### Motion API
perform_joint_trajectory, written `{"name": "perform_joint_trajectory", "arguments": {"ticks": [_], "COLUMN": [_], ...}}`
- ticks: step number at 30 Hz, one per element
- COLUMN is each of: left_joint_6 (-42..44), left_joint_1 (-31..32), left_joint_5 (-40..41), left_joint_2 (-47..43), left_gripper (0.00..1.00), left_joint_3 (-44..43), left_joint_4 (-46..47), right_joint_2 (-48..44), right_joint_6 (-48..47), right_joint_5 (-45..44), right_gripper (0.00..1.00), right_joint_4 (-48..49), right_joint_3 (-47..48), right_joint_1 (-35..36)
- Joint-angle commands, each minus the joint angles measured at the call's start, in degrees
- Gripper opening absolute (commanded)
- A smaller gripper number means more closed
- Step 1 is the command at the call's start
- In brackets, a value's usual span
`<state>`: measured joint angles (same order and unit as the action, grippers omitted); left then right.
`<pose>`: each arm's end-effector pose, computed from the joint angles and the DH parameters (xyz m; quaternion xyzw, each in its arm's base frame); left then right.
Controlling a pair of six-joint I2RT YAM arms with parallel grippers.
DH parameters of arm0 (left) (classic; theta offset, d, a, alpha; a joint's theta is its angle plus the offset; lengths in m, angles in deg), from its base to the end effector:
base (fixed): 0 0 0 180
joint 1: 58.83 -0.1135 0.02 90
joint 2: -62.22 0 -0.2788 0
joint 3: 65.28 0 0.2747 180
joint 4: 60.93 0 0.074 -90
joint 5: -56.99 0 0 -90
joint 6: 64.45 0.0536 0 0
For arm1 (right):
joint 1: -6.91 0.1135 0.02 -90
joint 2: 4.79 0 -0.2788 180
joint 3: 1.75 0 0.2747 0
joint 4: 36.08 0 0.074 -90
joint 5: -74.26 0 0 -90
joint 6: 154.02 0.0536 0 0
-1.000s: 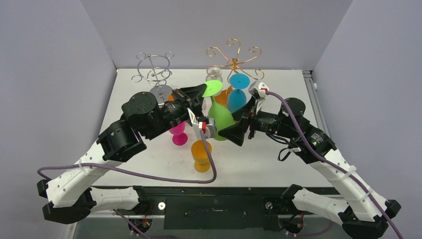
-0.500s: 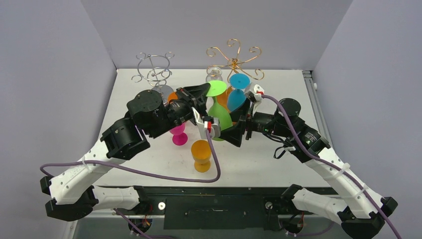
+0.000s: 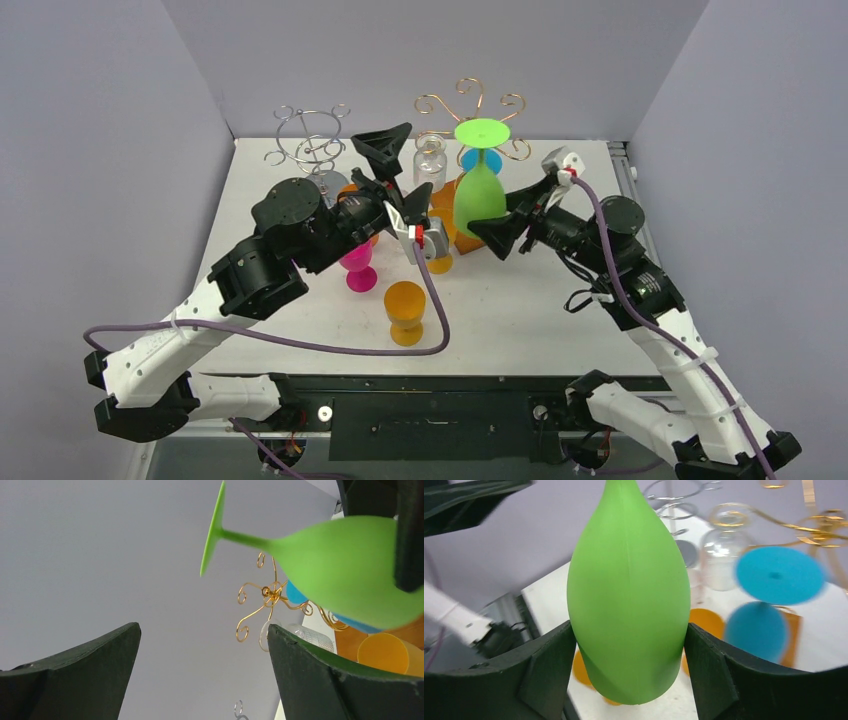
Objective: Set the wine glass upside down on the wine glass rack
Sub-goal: Turn the wine glass upside down at the wine rack.
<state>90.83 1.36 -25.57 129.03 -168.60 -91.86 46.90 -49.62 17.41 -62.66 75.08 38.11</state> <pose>0.1341 -0.2200 0.5456 0.5739 0.3498 0.0764 0.7365 0.1684 0.1363 0.4460 -0.2973 0.6497 0.4476 0.5377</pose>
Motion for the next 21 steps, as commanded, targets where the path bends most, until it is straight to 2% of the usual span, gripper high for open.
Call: {"name": "perform_joint_trajectory", "arguments": {"ticks": [1, 6, 10, 17, 21], "left_joint_6": [-4.9, -12.1, -18.0, -27.3, -32.9], "left_joint_1": [0.2, -0.4, -1.6, -5.2, -9.1], "left_joint_5": [3.7, 5.9, 5.9, 4.0, 1.0], "left_joint_2": [-0.2, 0.7, 1.6, 2.7, 3.7], "left_gripper": [0.96, 0.96, 0.96, 0.96, 0.96], "left_joint_3": [-3.4, -7.2, -9.5, -11.7, -13.3], "left_joint_4": [2.6, -2.9, -7.7, -14.8, -20.1], "right_joint_2": [-2.2, -3.3, -2.3, 2.3, 7.0], "right_joint_6": [-2.5, 0.9, 1.8, -3.2, -5.3], "right_joint_5": [-12.5, -18.0, -20.6, -26.4, -25.1], "right_gripper": [0.64, 0.61, 0.6, 0.58, 0.57], "right_joint_4": [3.6, 9.5, 12.5, 17.8, 19.4], "right_joint_3": [-0.3, -5.7, -8.9, -12.4, -11.6], "right_joint_1": [-7.4, -18.6, -24.5, -26.7, -26.9]}}
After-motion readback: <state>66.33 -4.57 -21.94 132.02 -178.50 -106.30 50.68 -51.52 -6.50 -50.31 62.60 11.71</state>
